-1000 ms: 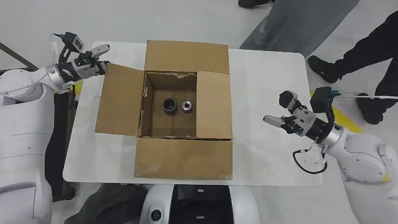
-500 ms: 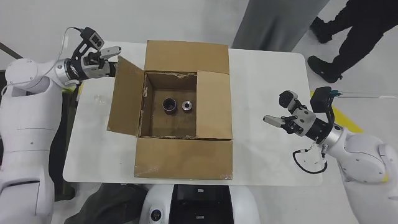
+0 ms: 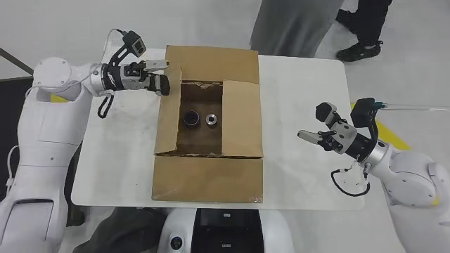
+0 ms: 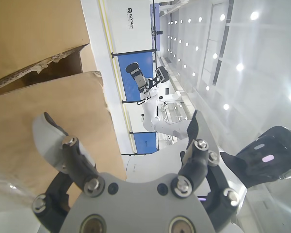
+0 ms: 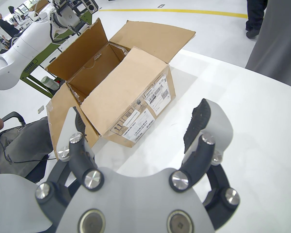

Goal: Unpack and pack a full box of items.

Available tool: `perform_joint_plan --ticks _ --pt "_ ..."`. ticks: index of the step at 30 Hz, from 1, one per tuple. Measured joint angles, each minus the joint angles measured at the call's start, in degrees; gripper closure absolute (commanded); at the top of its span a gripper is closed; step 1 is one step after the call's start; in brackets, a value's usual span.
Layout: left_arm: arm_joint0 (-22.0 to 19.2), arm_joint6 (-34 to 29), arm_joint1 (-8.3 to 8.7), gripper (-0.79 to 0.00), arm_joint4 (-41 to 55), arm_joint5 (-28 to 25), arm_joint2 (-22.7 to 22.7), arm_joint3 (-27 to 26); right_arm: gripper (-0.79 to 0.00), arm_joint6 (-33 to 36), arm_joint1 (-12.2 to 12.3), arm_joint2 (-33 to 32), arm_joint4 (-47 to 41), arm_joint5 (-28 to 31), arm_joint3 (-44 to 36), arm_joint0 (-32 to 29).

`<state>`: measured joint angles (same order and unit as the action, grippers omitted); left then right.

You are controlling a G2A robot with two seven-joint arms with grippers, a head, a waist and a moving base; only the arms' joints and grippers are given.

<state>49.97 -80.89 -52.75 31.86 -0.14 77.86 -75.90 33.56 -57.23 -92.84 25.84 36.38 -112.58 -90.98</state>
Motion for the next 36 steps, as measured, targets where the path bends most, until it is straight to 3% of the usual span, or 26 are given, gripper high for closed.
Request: perform_joint_plan --ticks 9,22,29,36 --pt "-1.49 0.97 -0.49 -0.785 -2.29 0.3 -4.18 -0.84 -0.785 0.0 0.0 0.0 0.0 0.0 0.0 0.0" --pt "-0.54 6.95 -0.62 -0.785 -11.19 0.81 -8.37 -4.8 -0.785 0.0 0.0 0.0 0.0 0.0 0.0 0.0" --pt "0.46 7.89 -0.5 -0.785 -10.4 -0.12 -8.02 -5.7 -0.785 0.0 0.0 0.0 0.0 0.0 0.0 0.0" --pt "0.62 9.66 -0.24 -0.785 -1.59 -0.81 -3.2 -4.26 -0.785 0.0 0.0 0.0 0.0 0.0 0.0 0.0"
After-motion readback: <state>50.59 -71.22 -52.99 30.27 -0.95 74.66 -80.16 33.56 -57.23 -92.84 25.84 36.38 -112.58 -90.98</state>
